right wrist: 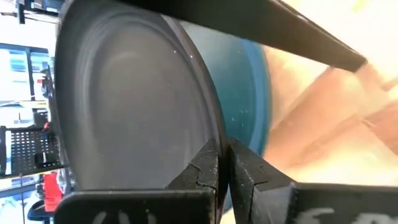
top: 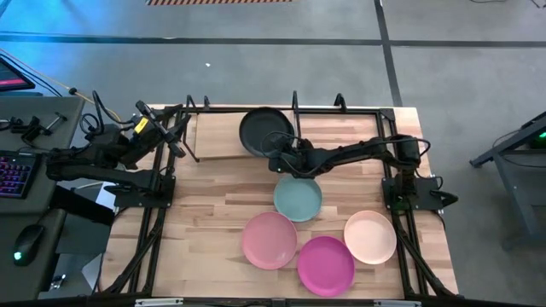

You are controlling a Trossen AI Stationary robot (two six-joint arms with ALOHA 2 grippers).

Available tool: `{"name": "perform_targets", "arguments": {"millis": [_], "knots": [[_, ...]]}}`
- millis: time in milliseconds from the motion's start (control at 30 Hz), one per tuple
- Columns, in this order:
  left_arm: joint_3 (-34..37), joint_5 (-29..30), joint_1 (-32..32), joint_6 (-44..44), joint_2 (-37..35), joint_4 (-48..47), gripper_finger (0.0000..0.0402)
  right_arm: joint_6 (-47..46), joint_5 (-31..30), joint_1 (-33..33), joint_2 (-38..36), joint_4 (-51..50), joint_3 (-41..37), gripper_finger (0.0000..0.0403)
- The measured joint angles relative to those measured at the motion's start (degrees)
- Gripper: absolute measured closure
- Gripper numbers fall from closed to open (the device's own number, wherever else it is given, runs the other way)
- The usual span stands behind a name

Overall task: Place and stack plates onto a shelf
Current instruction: Stack the black plate on top of the dark green plate on the shelf, then stack the light pink plate on top of the black plate on the shelf

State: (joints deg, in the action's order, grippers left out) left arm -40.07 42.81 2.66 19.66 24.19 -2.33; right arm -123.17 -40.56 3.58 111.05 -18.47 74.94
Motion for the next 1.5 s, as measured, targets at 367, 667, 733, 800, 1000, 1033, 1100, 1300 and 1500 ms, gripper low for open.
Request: {"name": "perform_targets", "arguments": {"millis": [367, 667, 733, 800, 1000, 1033, 1100, 1300, 1500], "knots": [[0.0, 0.0, 0.0, 0.0, 0.0, 0.0, 0.0234, 0.6, -1.0, 1.4, 0.0, -2.0, 0.0, 0.0381], [0.0, 0.1, 0.0, 3.1, 0.0, 0.0, 0.0234, 1.3, -1.9, 1.4, -0.1, -1.8, 0.0, 0.0284], [0.0, 0.1, 0.0, 3.2, 0.0, 0.0, 0.0234, 1.7, -2.3, 1.4, -0.6, -1.8, 0.0, 0.0267], [0.0, 0.1, 0.0, 3.1, 0.0, 0.0, 0.0234, 3.1, -3.0, 1.4, -1.5, -1.7, 0.0, 0.0254], [0.0, 0.1, 0.0, 3.1, 0.0, 0.0, 0.0234, 8.6, -0.7, 1.4, -4.6, -4.4, 0.0, 0.0238], [0.0, 0.1, 0.0, 3.1, 0.0, 0.0, 0.0234, 8.5, -0.2, 1.4, -4.9, -5.3, 0.0, 0.0238], [0.0, 0.1, 0.0, 3.1, 0.0, 0.0, 0.0234, 8.2, 0.5, 1.4, -5.6, -6.5, 0.0, 0.0238], [0.0, 1.2, 0.0, 3.1, 0.0, 0.0, 0.0234, 11.4, -0.9, 0.6, -7.8, -7.1, 0.0, 0.0238], [0.0, -0.2, 0.0, 0.1, 0.0, -1.0, 0.0234, 22.8, 0.6, -1.2, -11.0, -6.3, 0.0, 0.0238]]}}
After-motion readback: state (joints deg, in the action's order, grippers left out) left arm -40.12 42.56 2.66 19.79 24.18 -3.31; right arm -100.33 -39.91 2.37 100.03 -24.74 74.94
